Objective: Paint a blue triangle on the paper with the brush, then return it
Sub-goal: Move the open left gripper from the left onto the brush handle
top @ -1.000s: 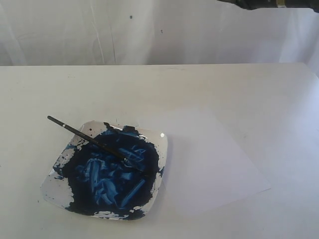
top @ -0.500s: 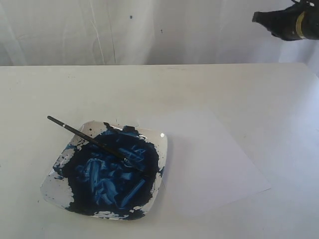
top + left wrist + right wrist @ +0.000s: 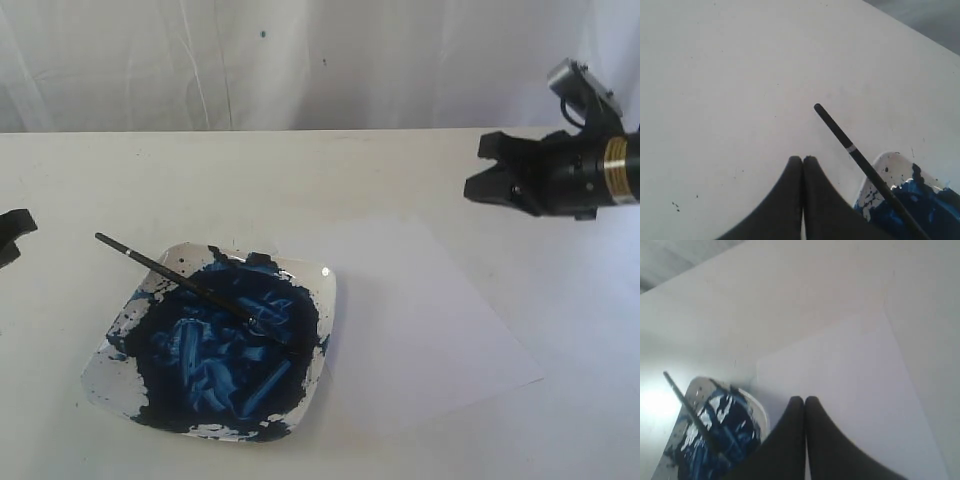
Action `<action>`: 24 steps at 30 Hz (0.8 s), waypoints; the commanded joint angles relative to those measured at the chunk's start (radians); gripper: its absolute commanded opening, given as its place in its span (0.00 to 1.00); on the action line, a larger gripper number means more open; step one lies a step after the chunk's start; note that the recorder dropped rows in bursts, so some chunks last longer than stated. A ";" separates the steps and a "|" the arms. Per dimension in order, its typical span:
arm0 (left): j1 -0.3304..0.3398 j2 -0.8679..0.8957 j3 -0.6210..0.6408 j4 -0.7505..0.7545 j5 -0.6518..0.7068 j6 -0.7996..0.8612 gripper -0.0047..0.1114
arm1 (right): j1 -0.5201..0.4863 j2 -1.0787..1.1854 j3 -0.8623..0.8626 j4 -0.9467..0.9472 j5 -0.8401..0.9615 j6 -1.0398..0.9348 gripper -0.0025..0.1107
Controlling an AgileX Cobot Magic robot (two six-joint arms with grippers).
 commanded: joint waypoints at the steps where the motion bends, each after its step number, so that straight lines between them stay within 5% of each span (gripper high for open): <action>1: -0.002 0.101 -0.042 0.039 -0.074 -0.082 0.04 | -0.003 -0.096 0.160 -0.006 -0.017 0.008 0.02; 10: -0.002 0.326 -0.138 0.265 -0.265 -0.417 0.07 | -0.003 -0.339 0.382 -0.006 -0.015 0.006 0.02; 13: -0.002 0.367 -0.162 0.256 -0.329 -0.428 0.20 | -0.003 -0.404 0.425 -0.006 -0.010 0.006 0.02; 20: -0.002 0.398 -0.177 0.255 -0.273 -0.610 0.71 | -0.003 -0.487 0.515 -0.006 0.013 0.012 0.02; 24: -0.002 0.401 -0.177 0.278 -0.273 -0.616 0.76 | -0.003 -0.491 0.556 -0.006 0.075 0.012 0.02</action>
